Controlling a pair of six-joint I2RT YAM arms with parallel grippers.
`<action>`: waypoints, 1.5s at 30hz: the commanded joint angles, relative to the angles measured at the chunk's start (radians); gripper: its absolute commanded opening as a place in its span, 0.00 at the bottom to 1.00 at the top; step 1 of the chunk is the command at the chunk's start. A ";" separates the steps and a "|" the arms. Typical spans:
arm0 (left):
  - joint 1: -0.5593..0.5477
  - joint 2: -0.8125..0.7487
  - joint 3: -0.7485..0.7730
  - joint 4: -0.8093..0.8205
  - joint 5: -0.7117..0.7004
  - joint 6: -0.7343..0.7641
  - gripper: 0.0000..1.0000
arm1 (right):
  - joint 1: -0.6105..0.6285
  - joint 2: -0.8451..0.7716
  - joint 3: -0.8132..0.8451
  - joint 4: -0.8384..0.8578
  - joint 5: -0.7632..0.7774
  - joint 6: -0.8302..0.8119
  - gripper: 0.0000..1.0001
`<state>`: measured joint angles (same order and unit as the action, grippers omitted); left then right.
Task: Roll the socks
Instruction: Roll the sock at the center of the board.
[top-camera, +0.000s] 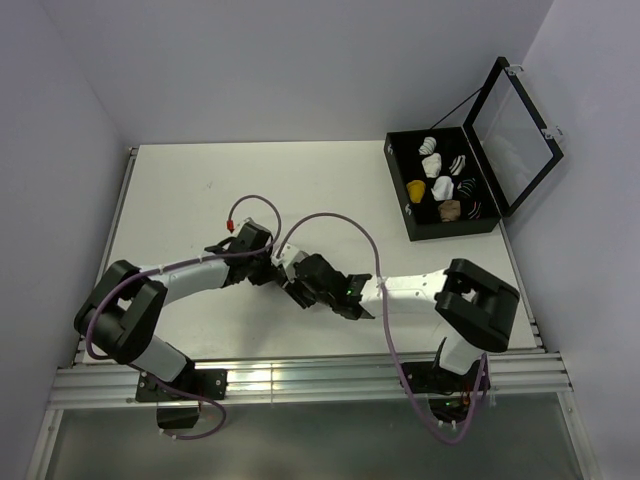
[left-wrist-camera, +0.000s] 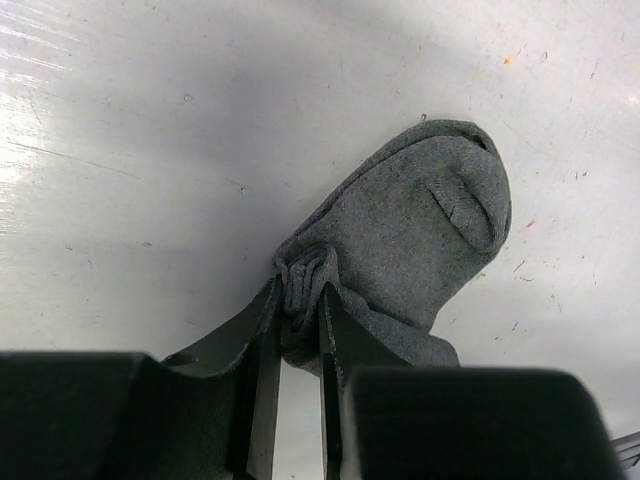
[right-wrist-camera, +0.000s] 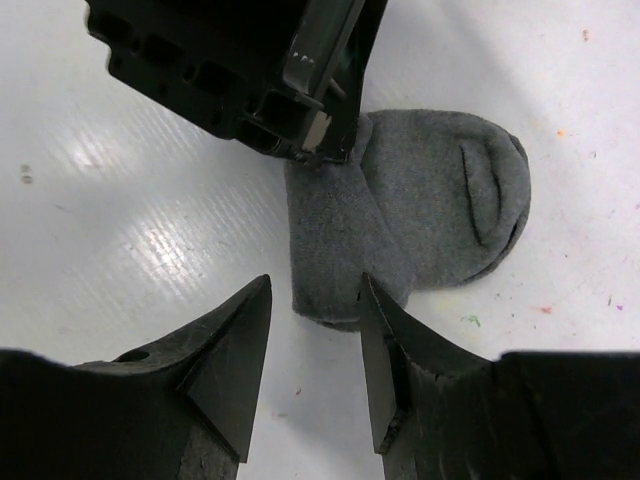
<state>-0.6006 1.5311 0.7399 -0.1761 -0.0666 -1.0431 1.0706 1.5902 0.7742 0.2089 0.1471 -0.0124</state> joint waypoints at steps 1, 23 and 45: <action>0.007 0.004 0.024 -0.049 0.019 0.037 0.00 | 0.018 0.045 0.065 0.034 0.060 -0.058 0.48; 0.047 -0.018 0.050 -0.060 0.073 0.101 0.04 | 0.020 0.267 0.174 -0.120 0.011 -0.087 0.28; 0.078 -0.407 -0.235 0.078 -0.067 -0.078 0.69 | -0.296 0.461 0.514 -0.565 -0.799 0.164 0.00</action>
<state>-0.5144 1.1564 0.5285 -0.1654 -0.1356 -1.0817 0.7914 1.9968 1.2530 -0.2260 -0.5697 0.1272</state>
